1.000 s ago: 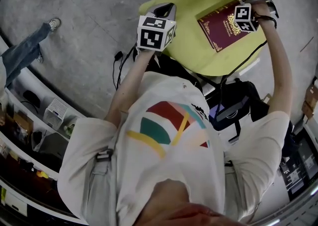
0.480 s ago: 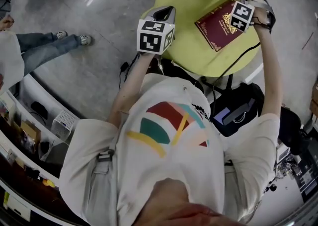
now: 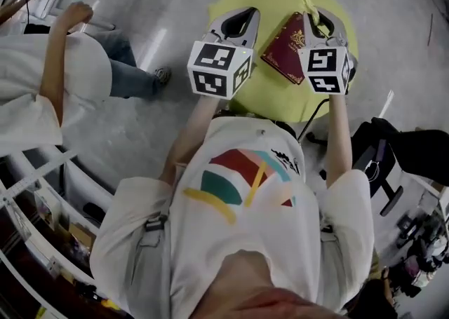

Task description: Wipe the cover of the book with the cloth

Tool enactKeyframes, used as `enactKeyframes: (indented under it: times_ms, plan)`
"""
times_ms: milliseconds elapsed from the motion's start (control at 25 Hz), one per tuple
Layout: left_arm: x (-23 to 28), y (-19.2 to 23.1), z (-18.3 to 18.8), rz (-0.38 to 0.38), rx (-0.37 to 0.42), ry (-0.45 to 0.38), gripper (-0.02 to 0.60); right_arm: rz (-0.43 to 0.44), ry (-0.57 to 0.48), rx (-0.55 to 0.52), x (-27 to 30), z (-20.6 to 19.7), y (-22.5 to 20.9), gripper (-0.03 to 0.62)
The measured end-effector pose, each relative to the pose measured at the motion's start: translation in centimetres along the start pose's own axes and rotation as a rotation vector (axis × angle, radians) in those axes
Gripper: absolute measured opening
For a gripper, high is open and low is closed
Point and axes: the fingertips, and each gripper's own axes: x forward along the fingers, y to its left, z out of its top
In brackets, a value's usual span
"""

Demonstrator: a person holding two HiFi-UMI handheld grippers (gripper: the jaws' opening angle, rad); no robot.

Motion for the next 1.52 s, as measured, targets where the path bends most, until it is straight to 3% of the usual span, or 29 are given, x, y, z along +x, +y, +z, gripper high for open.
enactKeyframes:
  times_ms: [120, 240, 400, 520, 640, 960, 1360, 1520]
  plan:
    - [-0.1, -3.2, 4.6, -0.064, 0.044, -0.127, 0.017, -0.108, -0.112, 0.245, -4.6, 1.7, -1.8, 0.031]
    - [-0.3, -6.5, 7.6, -0.142, 0.095, -0.225, 0.017, -0.226, -0.177, 0.402, -8.8, 1.5, -2.4, 0.031]
    - [-0.9, -10.0, 10.3, -0.208, 0.173, -0.317, 0.017, -0.339, -0.225, 0.451, -13.0, 0.6, -2.5, 0.031]
    - [0.0, -12.0, 9.8, -0.270, 0.236, -0.297, 0.017, -0.421, -0.207, 0.495, -14.9, -1.5, -2.3, 0.031]
    - [0.8, -14.0, 9.0, -0.334, 0.248, -0.297, 0.017, -0.448, -0.209, 0.573, -16.1, -3.2, -2.2, 0.031]
    - [1.8, -16.4, 7.4, -0.421, 0.263, -0.278, 0.017, -0.414, -0.262, 0.547, -16.7, -1.8, -0.6, 0.031]
    - [0.7, -16.8, 7.7, -0.452, 0.263, -0.313, 0.017, -0.442, -0.232, 0.545, -17.8, -2.6, 0.8, 0.031]
    - [-0.2, -15.9, 8.7, -0.452, 0.251, -0.338, 0.017, -0.466, -0.214, 0.496, -18.1, -1.7, 0.8, 0.031]
